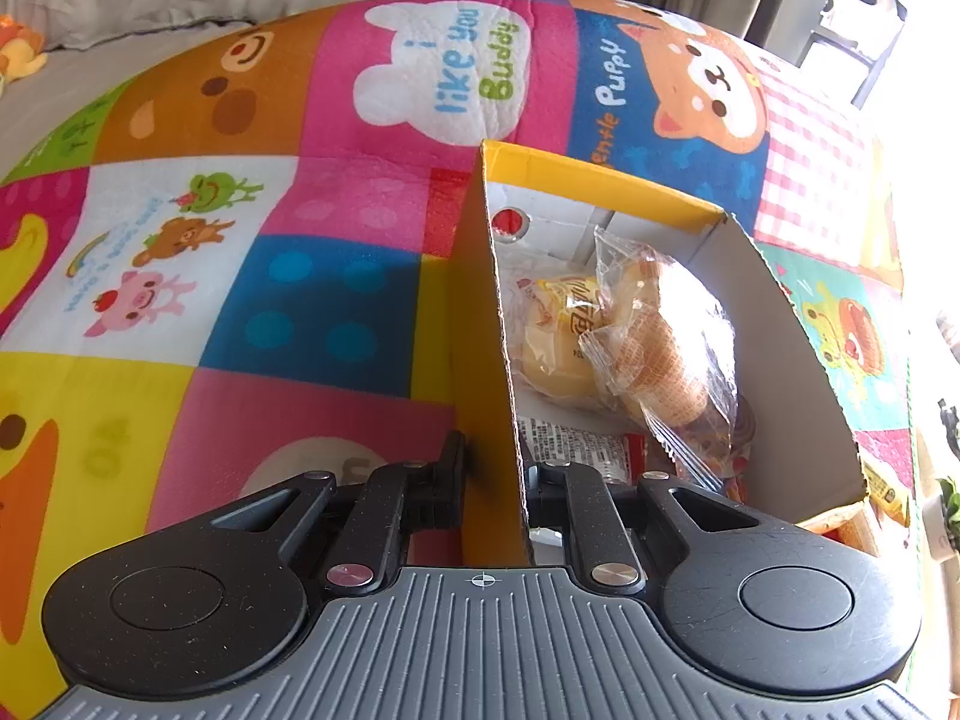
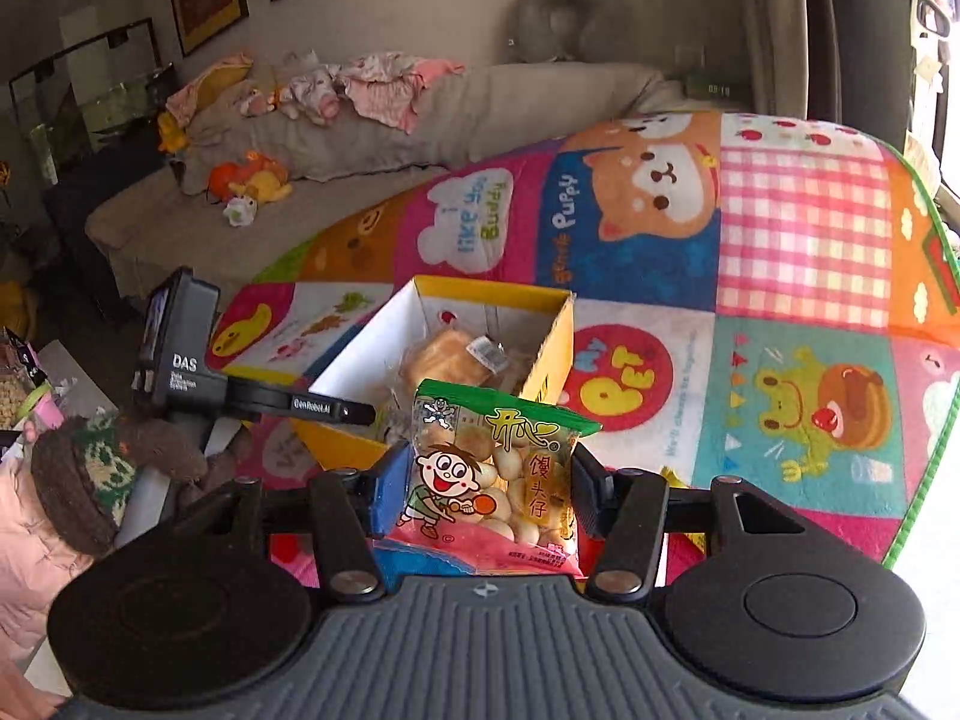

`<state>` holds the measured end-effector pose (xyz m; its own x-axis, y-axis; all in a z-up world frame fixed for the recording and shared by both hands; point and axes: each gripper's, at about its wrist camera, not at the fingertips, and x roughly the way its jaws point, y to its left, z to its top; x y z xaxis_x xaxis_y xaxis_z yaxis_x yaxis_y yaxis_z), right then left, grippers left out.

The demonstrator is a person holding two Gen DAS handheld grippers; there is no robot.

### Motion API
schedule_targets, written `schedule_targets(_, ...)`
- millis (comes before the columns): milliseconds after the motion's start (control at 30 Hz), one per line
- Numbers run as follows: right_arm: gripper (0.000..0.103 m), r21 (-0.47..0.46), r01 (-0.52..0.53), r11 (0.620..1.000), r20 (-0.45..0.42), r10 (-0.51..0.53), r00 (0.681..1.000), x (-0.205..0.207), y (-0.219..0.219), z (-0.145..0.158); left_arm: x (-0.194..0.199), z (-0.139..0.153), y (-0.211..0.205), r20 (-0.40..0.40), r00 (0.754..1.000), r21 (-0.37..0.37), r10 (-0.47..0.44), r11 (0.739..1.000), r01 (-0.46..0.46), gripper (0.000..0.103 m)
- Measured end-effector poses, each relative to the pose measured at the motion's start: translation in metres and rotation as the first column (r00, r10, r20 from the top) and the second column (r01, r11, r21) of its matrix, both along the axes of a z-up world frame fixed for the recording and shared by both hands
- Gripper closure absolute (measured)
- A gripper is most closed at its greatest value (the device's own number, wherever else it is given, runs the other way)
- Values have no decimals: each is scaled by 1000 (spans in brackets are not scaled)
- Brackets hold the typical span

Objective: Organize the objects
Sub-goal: 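Lift the green-topped bag into the yellow box and open the right gripper, then lower the right gripper onto the rice-cracker stick and grasp it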

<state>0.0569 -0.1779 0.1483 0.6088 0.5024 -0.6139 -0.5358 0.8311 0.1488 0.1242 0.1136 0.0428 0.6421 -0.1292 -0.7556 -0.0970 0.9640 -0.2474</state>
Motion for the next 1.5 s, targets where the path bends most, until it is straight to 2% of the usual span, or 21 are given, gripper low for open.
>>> schedule_targets(300, 49, 67, -21, 998, 126, 13, 992, 30, 41, 53, -1, -2, 4, 10, 1000, -25, -1, 1000, 2, 86)
schedule_targets(400, 49, 123, -50, 991, 116, 36, 993, 49, 64, 60, -1, -2, 6, 12, 1000, -37, -3, 999, 3, 85)
schedule_targets(467, 48, 136, -42, 990, 167, 18, 986, 58, 85, 61, -1, -2, 6, 11, 1000, -42, -5, 999, 6, 85)
schedule_targets(533, 42, 168, -32, 985, 213, -4, 977, 68, 100, 56, -1, -2, 7, 10, 1000, -44, -7, 999, 8, 85)
schedule_targets(567, 38, 172, -41, 984, 196, 7, 981, 75, 106, 52, -1, -2, 7, 11, 1000, -44, -9, 999, 9, 85)
schedule_targets(667, 37, 208, -27, 978, 103, 6, 995, 92, 111, 39, -1, -3, 8, 12, 1000, -51, -11, 999, 12, 84)
schedule_targets(933, 31, 164, 127, 978, 22, -132, 991, 101, 58, 9, -2, -2, 6, 15, 1000, -46, -1, 999, 2, 85)
schedule_targets(1067, 27, 118, 212, 970, -11, -212, 977, 98, 18, -12, -2, -1, 4, 10, 1000, -31, 1, 1000, 0, 86)
schedule_targets(1300, 26, 51, 314, 948, -90, -309, 947, 87, -32, -53, -2, 0, 2, 4, 1000, -21, 6, 1000, -6, 86)
schedule_targets(1500, 25, -56, 353, 934, -33, -355, 934, 46, -47, -87, 0, 0, 1, -1, 1000, -16, 7, 1000, -7, 87)
